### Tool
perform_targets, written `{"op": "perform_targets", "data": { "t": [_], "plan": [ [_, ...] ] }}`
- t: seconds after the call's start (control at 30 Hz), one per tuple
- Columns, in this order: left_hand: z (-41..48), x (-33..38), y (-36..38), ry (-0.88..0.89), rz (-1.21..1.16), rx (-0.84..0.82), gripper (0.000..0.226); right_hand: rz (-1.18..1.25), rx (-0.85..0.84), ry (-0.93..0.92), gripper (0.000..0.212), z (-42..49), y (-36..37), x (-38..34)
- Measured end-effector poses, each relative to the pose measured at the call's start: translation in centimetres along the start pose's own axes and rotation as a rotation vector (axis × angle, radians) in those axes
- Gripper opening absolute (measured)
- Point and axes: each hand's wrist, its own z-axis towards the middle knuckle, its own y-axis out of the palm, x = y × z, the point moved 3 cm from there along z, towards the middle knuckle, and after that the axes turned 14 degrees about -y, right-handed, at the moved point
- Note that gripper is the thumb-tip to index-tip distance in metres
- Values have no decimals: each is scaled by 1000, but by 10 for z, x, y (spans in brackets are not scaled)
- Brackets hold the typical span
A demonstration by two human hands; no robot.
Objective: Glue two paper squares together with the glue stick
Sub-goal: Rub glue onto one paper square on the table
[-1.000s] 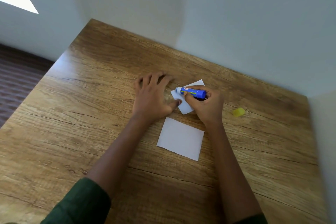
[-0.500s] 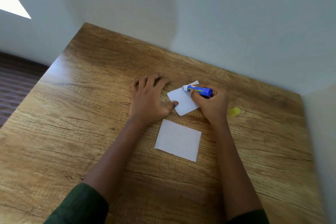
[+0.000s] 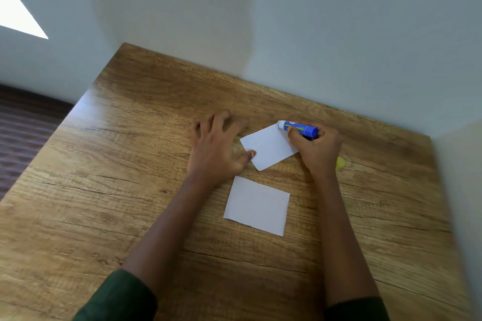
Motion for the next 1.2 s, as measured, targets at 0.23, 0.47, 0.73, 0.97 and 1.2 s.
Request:
{"op": "perform_targets", "data": {
  "t": [0.23, 0.47, 0.73, 0.97, 1.2],
  "plan": [
    [-5, 6, 5, 210, 147, -5, 46, 9, 38, 5, 31, 0, 0, 1],
    [-5, 7, 7, 228, 183, -10, 40, 2, 31, 24, 28, 0, -3, 0],
    [-4, 6, 7, 217, 167, -34, 40, -22, 34, 51, 28, -9, -10, 4],
    [-3, 4, 7, 212, 151, -56, 40, -23, 32, 71, 26, -15, -20, 3],
    [-1, 3, 8, 213, 149, -51, 39, -6, 47, 25, 37, -25, -29, 2]
  ]
}}
